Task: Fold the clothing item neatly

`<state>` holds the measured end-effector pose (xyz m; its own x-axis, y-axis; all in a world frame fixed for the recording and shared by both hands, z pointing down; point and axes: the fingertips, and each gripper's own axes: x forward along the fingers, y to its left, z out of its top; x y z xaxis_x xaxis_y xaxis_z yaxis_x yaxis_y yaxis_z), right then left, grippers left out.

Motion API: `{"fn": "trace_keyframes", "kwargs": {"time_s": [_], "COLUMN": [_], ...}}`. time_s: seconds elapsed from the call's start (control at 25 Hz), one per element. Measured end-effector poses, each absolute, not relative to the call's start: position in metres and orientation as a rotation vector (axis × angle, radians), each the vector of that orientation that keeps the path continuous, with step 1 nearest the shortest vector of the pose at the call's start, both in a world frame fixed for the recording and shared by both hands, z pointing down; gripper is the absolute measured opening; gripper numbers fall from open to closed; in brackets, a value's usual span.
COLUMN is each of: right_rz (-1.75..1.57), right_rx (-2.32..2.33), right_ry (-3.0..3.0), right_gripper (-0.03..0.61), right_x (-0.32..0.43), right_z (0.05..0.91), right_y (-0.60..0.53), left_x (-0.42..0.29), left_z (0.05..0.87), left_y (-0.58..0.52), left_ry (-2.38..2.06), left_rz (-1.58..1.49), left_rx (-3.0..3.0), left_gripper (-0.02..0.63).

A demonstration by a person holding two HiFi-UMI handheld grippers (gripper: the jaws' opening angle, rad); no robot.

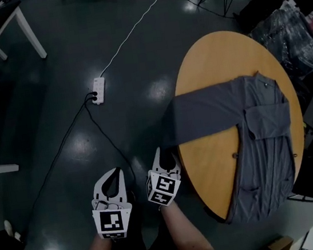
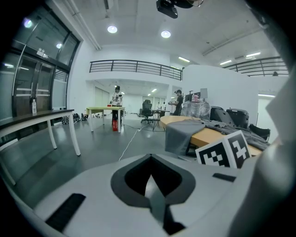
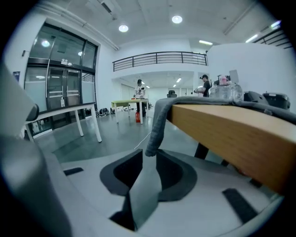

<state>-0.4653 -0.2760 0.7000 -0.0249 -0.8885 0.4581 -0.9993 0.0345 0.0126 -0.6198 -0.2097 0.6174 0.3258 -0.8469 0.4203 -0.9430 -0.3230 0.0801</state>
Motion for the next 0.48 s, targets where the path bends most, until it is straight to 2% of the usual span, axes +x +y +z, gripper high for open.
{"fn": "trace_keyframes", "kwargs": {"time_s": [0.16, 0.48], "right_rz": [0.441, 0.444], "right_rx": [1.903, 1.842], "right_ry": [-2.013, -2.144], "right_gripper": [0.019, 0.011], "right_x": [-0.471, -0.485], "right_z": [0.689, 0.638], "right_y": [-0.270, -0.264], "left_x": [-0.615, -0.613], "left_z": [0.614, 0.585], "left_y": [-0.208, -0.205], "left_ry": [-1.591, -1.626], "left_rz": [0.431, 0.422], "left_rx": [2.296, 2.305], "left_gripper": [0.008, 0.008]}}
